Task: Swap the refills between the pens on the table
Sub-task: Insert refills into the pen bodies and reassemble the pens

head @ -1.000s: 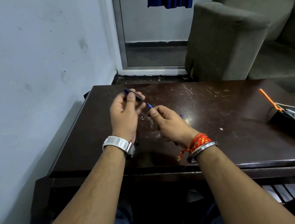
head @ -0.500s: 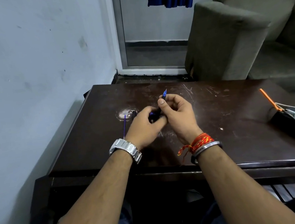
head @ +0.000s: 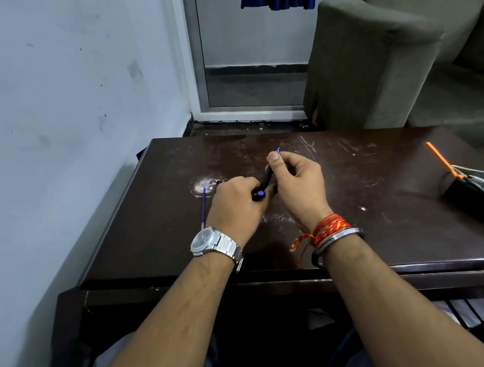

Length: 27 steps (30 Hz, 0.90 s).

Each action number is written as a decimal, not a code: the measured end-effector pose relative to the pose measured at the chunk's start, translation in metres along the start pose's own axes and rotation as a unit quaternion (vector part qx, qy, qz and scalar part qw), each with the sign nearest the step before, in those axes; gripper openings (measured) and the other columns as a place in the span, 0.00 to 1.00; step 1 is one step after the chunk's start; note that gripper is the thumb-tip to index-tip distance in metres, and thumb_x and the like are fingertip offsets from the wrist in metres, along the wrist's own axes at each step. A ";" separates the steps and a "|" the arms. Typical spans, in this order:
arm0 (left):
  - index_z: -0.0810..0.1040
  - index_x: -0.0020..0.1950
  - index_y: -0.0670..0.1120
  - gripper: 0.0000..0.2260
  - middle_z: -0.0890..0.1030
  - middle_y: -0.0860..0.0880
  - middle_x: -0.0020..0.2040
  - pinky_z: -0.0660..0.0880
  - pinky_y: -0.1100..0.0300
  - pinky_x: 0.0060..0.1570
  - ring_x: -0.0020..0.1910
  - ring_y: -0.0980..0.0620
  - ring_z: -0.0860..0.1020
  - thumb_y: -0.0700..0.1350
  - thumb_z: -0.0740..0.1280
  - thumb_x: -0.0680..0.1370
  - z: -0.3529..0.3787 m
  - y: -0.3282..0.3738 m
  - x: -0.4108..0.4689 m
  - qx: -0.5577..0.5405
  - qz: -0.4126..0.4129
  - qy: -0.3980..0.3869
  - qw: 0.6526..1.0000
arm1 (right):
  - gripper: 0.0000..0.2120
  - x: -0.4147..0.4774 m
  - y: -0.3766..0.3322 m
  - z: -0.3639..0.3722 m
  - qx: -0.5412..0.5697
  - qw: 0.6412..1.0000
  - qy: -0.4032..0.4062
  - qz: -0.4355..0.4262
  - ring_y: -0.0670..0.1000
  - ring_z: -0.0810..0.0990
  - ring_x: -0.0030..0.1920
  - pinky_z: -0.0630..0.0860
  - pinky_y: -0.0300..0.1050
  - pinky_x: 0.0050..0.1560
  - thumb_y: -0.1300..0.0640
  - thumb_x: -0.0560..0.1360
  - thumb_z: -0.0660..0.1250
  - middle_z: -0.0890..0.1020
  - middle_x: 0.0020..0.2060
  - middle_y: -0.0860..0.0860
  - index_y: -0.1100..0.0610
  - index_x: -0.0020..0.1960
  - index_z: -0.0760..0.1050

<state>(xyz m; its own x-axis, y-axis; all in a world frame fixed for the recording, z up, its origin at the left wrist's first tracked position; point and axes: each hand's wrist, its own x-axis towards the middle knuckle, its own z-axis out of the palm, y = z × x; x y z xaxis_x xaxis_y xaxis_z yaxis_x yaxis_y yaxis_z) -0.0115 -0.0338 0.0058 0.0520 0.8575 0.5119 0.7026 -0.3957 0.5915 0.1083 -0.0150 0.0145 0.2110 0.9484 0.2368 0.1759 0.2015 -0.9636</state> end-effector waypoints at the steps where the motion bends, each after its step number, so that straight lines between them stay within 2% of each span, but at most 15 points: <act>1: 0.78 0.33 0.39 0.16 0.76 0.44 0.30 0.72 0.50 0.31 0.30 0.42 0.75 0.50 0.67 0.73 0.002 0.002 -0.001 0.015 0.019 -0.010 1.000 | 0.15 0.000 -0.001 0.000 -0.014 1.000 -0.005 -0.007 0.48 0.73 0.30 0.75 0.48 0.36 0.52 0.80 0.64 0.77 0.29 0.50 0.58 0.39 0.79; 4: 0.74 0.31 0.40 0.13 0.76 0.41 0.29 0.65 0.55 0.31 0.30 0.40 0.74 0.44 0.64 0.74 0.008 0.009 -0.003 -0.005 0.024 -0.042 0.999 | 0.14 0.000 -0.005 0.001 -0.014 1.000 -0.010 -0.012 0.46 0.73 0.29 0.75 0.47 0.37 0.57 0.82 0.61 0.78 0.32 0.49 0.58 0.41 0.79; 7: 0.70 0.29 0.45 0.17 0.70 0.51 0.23 0.59 0.62 0.27 0.24 0.50 0.67 0.43 0.64 0.79 0.008 0.010 -0.003 -0.066 -0.012 -0.047 0.997 | 0.14 0.000 -0.010 -0.002 0.062 0.997 -0.039 0.035 0.44 0.73 0.24 0.74 0.39 0.31 0.59 0.83 0.59 0.78 0.34 0.50 0.55 0.43 0.79; 10: 0.68 0.29 0.52 0.19 0.69 0.54 0.23 0.61 0.66 0.25 0.22 0.55 0.68 0.46 0.63 0.81 0.004 0.006 -0.004 -0.085 -0.018 -0.077 0.993 | 0.14 0.002 -0.013 -0.006 0.162 0.980 -0.065 0.094 0.46 0.73 0.26 0.72 0.35 0.27 0.59 0.83 0.59 0.78 0.36 0.53 0.59 0.44 0.79; 13: 0.73 0.31 0.47 0.17 0.73 0.50 0.25 0.63 0.66 0.25 0.23 0.55 0.69 0.47 0.63 0.81 0.001 0.003 -0.004 -0.077 -0.025 -0.088 0.993 | 0.08 0.000 -0.009 -0.006 0.140 0.985 -0.058 0.087 0.46 0.75 0.29 0.74 0.37 0.30 0.53 0.78 0.68 0.77 0.35 0.51 0.59 0.49 0.77; 15: 0.69 0.30 0.49 0.18 0.70 0.53 0.24 0.63 0.67 0.25 0.23 0.56 0.68 0.45 0.63 0.81 0.001 0.004 -0.003 -0.073 -0.031 -0.082 0.994 | 0.11 -0.003 -0.009 -0.007 0.121 0.989 -0.047 0.066 0.43 0.78 0.27 0.76 0.37 0.32 0.57 0.75 0.73 0.79 0.35 0.50 0.62 0.53 0.76; 17: 0.66 0.29 0.50 0.19 0.69 0.54 0.25 0.62 0.67 0.25 0.23 0.56 0.67 0.44 0.63 0.81 0.002 0.004 -0.003 -0.069 -0.029 -0.084 0.994 | 0.07 -0.004 -0.012 -0.007 0.121 0.990 -0.051 0.053 0.43 0.78 0.27 0.77 0.36 0.31 0.63 0.76 0.70 0.81 0.37 0.52 0.63 0.53 0.77; 18: 0.68 0.30 0.49 0.18 0.69 0.54 0.25 0.62 0.67 0.26 0.24 0.56 0.67 0.44 0.62 0.81 0.002 0.004 -0.003 -0.067 -0.028 -0.087 0.994 | 0.05 -0.004 -0.013 -0.007 0.128 0.988 -0.058 0.056 0.43 0.78 0.28 0.77 0.36 0.32 0.64 0.78 0.68 0.82 0.39 0.52 0.62 0.53 0.78; 20: 0.72 0.33 0.45 0.15 0.70 0.54 0.27 0.61 0.67 0.26 0.25 0.57 0.68 0.45 0.62 0.81 0.002 0.003 -0.003 -0.064 -0.027 -0.098 0.993 | 0.06 -0.003 -0.014 -0.006 0.160 0.982 -0.061 0.074 0.46 0.78 0.34 0.77 0.39 0.33 0.65 0.80 0.64 0.83 0.44 0.53 0.58 0.54 0.78; 22: 0.74 0.35 0.44 0.14 0.74 0.51 0.28 0.63 0.68 0.27 0.26 0.57 0.70 0.44 0.62 0.80 0.002 0.002 -0.003 -0.066 -0.032 -0.108 0.991 | 0.07 -0.002 -0.013 -0.006 0.165 0.982 -0.051 0.080 0.46 0.77 0.37 0.77 0.41 0.34 0.61 0.79 0.66 0.81 0.46 0.53 0.58 0.56 0.77; 23: 0.74 0.35 0.44 0.14 0.75 0.50 0.29 0.64 0.68 0.27 0.26 0.55 0.72 0.43 0.63 0.80 0.002 0.002 -0.003 -0.068 -0.035 -0.106 0.991 | 0.09 -0.004 -0.013 -0.006 0.137 0.987 -0.045 0.069 0.44 0.78 0.35 0.78 0.41 0.33 0.59 0.78 0.69 0.80 0.45 0.53 0.60 0.57 0.77; 25: 0.69 0.30 0.48 0.17 0.73 0.51 0.27 0.63 0.68 0.27 0.26 0.56 0.70 0.42 0.63 0.79 0.002 0.003 -0.003 -0.064 -0.034 -0.093 0.993 | 0.14 -0.006 -0.011 -0.008 0.072 0.996 -0.039 0.040 0.40 0.79 0.30 0.79 0.38 0.35 0.59 0.75 0.73 0.78 0.42 0.51 0.62 0.57 0.75; 27: 0.64 0.29 0.52 0.20 0.69 0.54 0.26 0.62 0.68 0.26 0.24 0.57 0.67 0.43 0.63 0.80 0.002 0.004 -0.002 -0.061 -0.032 -0.085 0.994 | 0.12 -0.006 -0.012 -0.008 0.072 0.996 -0.037 0.034 0.41 0.80 0.30 0.81 0.41 0.38 0.62 0.75 0.72 0.81 0.40 0.52 0.60 0.56 0.75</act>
<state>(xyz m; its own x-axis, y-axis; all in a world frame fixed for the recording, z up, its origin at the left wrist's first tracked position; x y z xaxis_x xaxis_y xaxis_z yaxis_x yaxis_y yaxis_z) -0.0077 -0.0365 0.0060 0.1366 0.9215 0.3636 0.6169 -0.3662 0.6966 0.1128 -0.0254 0.0254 0.1457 0.9753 0.1660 0.0231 0.1644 -0.9861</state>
